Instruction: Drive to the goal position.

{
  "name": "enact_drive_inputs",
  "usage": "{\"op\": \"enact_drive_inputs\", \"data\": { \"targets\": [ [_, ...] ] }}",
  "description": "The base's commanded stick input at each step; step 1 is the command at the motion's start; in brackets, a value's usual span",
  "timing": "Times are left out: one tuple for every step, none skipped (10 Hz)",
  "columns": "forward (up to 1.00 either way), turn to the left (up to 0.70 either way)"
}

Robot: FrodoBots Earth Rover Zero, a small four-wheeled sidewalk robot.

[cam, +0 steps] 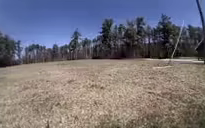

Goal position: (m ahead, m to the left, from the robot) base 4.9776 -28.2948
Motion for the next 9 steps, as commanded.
{"op": "enact_drive_inputs", "data": {
  "targets": [
    [0.70, 0.00],
    [0.70, 0.00],
    [0.70, 0.00],
    [0.70, 0.00],
    [0.70, 0.00],
    [0.70, 0.00],
    [0.70, 0.00],
    [0.70, 0.00],
    [0.70, 0.00]
  ]
}}
